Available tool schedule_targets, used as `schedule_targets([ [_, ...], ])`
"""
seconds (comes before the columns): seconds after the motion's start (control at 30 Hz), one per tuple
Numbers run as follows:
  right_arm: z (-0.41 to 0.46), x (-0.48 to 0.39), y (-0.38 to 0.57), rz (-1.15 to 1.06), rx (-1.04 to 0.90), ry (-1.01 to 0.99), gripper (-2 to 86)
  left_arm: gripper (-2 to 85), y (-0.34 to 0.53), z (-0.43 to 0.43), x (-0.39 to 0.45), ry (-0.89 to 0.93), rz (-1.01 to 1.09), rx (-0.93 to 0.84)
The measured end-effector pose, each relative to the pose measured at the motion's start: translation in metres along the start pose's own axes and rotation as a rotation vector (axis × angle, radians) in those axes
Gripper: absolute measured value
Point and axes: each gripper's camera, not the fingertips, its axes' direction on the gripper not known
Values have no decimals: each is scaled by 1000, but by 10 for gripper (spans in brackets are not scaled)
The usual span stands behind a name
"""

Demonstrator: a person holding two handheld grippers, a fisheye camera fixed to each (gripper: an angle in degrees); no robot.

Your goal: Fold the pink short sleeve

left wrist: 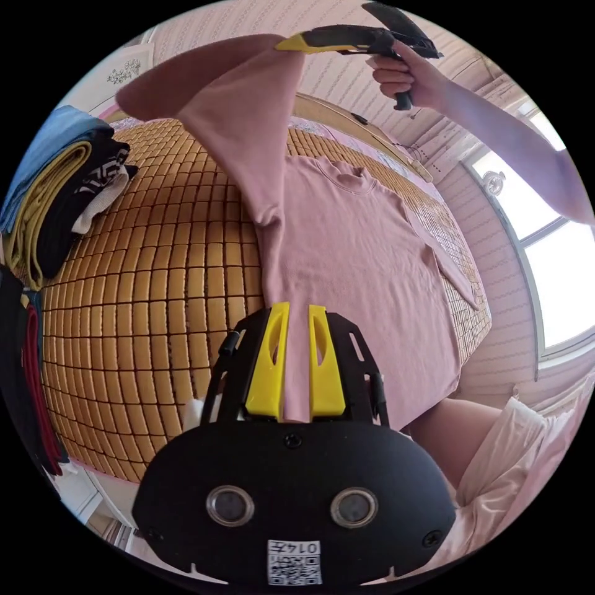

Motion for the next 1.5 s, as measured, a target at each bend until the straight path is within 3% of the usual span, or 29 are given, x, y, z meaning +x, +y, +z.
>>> schedule_targets([
  [0.13,13,7,14,107,-55,-92,64,58,32,-51,-18,-27,-65,37],
  [0.47,138,33,9,411,-198,154,62,67,110,-115,-88,-344,-429,-44],
  [0.67,206,50,-27,490,-306,335,74,99,146,-106,-120,-378,-618,-175],
  [0.73,230,55,-31,505,-403,365,69,91,150,-100,-121,-394,-615,-188],
  [0.9,247,48,-41,416,-410,395,15,9,144,-107,-115,-373,-479,-247],
  [1.07,232,67,-50,531,-272,337,3,11,120,-174,-122,-595,-475,-10],
  [1.17,241,93,-47,682,-231,258,13,28,112,-179,-140,-630,-530,134],
  [1.3,256,98,-38,713,-239,274,29,57,109,-162,-170,-580,-618,79],
  [1.5,253,72,-25,571,-268,380,45,59,142,-184,-159,-557,-724,132],
])
